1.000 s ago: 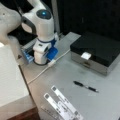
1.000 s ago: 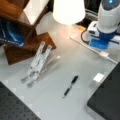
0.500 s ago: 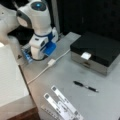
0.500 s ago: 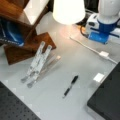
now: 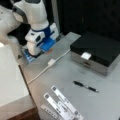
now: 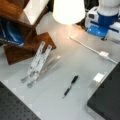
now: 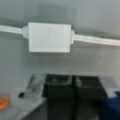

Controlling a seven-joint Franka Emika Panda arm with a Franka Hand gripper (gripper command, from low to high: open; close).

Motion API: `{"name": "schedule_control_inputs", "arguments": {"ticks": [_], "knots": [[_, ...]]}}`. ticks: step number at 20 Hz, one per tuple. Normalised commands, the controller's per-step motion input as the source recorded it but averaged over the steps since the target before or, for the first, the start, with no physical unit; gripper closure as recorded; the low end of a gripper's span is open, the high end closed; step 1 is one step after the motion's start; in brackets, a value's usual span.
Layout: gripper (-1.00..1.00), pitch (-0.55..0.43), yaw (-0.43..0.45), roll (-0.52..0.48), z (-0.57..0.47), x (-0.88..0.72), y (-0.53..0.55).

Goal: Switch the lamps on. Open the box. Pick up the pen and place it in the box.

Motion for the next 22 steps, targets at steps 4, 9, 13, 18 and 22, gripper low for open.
{"name": "schedule_control_inputs", "arguments": {"ticks": [4, 9, 13, 18, 22], "knots": [[-1.00, 0.115, -0.106, -0.096, 0.16, 0.10, 0.12], [-1.00, 0.151, -0.071, -0.104, 0.19, 0.19, 0.15], [-1.00, 0.178, -0.039, -0.095, 0.20, 0.27, 0.10], [-1.00, 0.228, -0.025, -0.097, 0.24, 0.38, -0.01], [-1.00, 0.315, -0.030, -0.108, 0.23, 0.41, -0.05]]}}
